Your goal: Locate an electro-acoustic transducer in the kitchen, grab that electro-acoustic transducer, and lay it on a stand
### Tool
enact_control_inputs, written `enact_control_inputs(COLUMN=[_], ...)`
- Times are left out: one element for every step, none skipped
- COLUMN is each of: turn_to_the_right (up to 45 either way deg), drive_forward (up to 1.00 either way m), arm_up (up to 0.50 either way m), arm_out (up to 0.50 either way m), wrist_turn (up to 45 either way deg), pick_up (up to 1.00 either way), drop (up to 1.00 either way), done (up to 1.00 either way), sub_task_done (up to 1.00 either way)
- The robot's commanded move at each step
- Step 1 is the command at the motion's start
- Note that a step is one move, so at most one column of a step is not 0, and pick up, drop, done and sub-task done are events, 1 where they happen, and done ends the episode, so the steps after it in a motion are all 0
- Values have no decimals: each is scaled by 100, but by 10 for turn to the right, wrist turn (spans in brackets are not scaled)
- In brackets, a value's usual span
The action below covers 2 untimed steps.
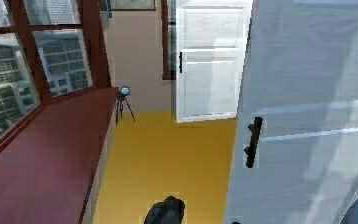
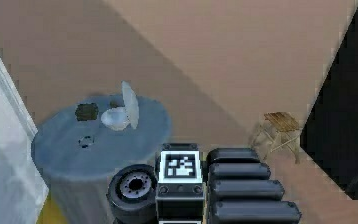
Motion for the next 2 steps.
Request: enact_control_inputs(turn_to_the_right=[60, 0], drive_forward=[0, 100], arm_up=[0, 0], arm_out=[0, 0], wrist_turn=[0, 0], pick_up=[0, 0], drop=[0, 0], done=[0, 0], sub_task_done=[0, 0])
